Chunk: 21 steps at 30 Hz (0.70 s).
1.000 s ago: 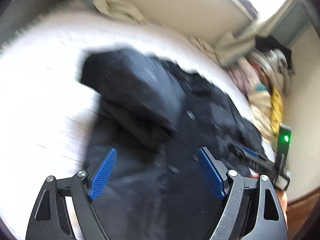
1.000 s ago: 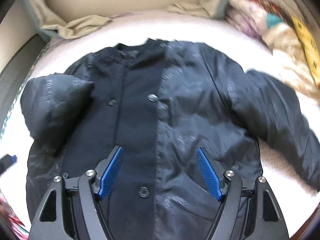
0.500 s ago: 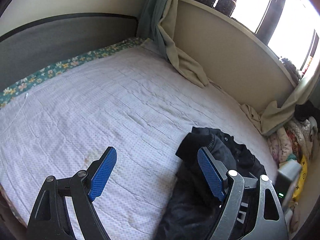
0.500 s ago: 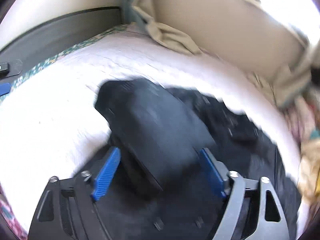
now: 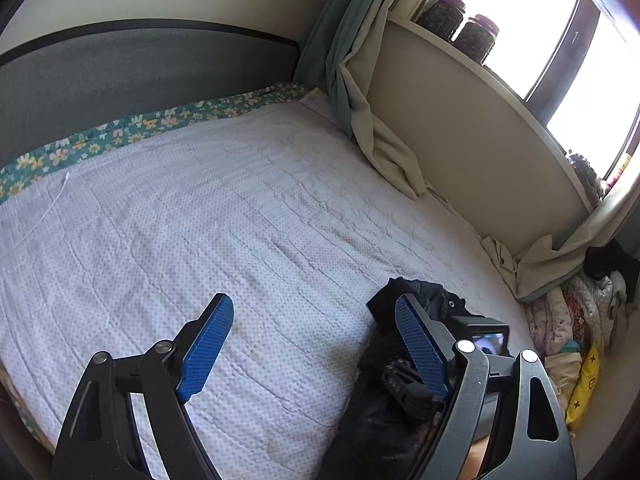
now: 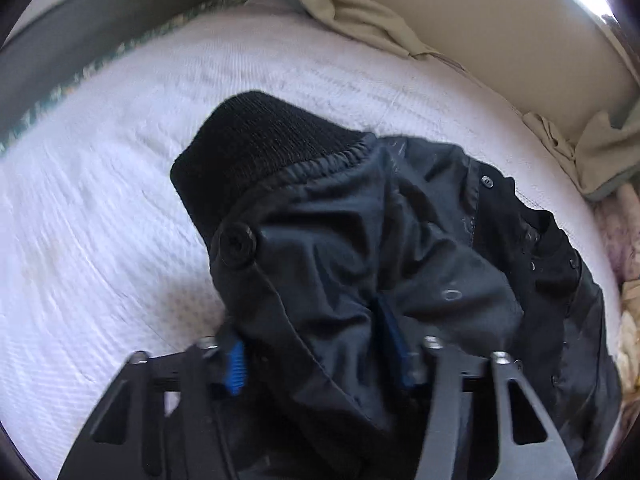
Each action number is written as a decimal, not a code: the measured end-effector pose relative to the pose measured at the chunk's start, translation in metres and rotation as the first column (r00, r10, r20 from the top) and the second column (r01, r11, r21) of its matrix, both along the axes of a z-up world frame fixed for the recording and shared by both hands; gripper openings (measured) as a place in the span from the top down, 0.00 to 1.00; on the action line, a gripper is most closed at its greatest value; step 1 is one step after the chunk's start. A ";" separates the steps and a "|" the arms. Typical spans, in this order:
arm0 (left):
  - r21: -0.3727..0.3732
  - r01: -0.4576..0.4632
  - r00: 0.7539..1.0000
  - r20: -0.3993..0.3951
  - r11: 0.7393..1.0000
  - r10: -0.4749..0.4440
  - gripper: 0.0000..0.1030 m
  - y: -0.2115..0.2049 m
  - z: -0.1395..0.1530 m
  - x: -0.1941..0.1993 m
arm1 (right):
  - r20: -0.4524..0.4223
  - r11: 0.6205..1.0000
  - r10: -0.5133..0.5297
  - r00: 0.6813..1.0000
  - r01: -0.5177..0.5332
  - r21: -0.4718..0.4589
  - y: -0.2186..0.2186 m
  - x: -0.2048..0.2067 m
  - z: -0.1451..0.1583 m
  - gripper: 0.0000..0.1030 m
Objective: Fold large clothes
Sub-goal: 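Grasp the knit cuff of the other sleeve with the right tool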
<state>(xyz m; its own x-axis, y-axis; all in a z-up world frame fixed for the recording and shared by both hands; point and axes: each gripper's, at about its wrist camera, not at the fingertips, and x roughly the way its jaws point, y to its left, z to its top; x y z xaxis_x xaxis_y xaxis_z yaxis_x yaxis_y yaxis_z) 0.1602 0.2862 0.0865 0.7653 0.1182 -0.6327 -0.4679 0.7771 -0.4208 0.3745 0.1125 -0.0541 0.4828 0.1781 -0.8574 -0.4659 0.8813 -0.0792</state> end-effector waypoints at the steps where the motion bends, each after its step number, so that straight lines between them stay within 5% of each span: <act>1: 0.000 0.002 1.000 -0.001 1.000 -0.002 0.17 -0.001 0.000 0.001 | 0.009 1.000 0.004 1.000 -0.004 0.018 -0.003 -0.002 0.005 0.67; 4: -0.001 0.009 1.000 -0.003 1.000 -0.009 0.17 -0.007 -0.001 0.002 | 0.033 0.995 -0.013 0.999 0.010 0.095 -0.022 -0.007 0.024 0.83; 9: 0.016 0.040 0.999 -0.001 0.999 -0.040 0.17 -0.025 0.000 0.010 | 0.039 0.948 -0.095 0.995 0.078 0.307 -0.077 -0.007 0.062 0.86; 14: 0.054 0.091 0.996 -0.016 0.994 -0.091 0.17 -0.050 -0.002 0.020 | 0.021 0.861 -0.187 0.982 0.154 0.485 -0.160 -0.022 0.082 0.86; 17: 0.066 0.122 0.992 -0.026 0.990 -0.120 0.17 -0.063 -0.005 0.024 | -0.022 0.836 -0.224 0.974 0.204 0.509 -0.209 -0.035 0.071 0.79; 18: 0.076 0.135 0.991 -0.031 0.988 -0.133 0.17 -0.068 -0.006 0.026 | -0.051 0.837 -0.227 0.972 0.222 0.501 -0.222 -0.041 0.064 0.67; 19: 0.083 0.143 0.989 -0.035 0.986 -0.141 0.17 -0.072 -0.006 0.028 | -0.076 0.839 -0.236 0.969 0.243 0.488 -0.233 -0.048 0.057 0.45; 21: 0.098 0.160 0.987 -0.047 0.982 -0.156 0.17 -0.080 -0.009 0.031 | -0.136 0.830 -0.283 0.949 0.314 0.461 -0.261 -0.065 0.039 0.27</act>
<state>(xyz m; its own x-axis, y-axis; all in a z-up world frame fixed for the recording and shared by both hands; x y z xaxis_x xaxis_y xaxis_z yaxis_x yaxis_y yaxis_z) 0.1912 0.2061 0.0779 0.7546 0.0626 -0.6532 -0.3501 0.8804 -0.3200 0.3092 -0.1481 -0.0147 0.5290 0.4229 -0.7357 -0.1641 0.9016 0.4002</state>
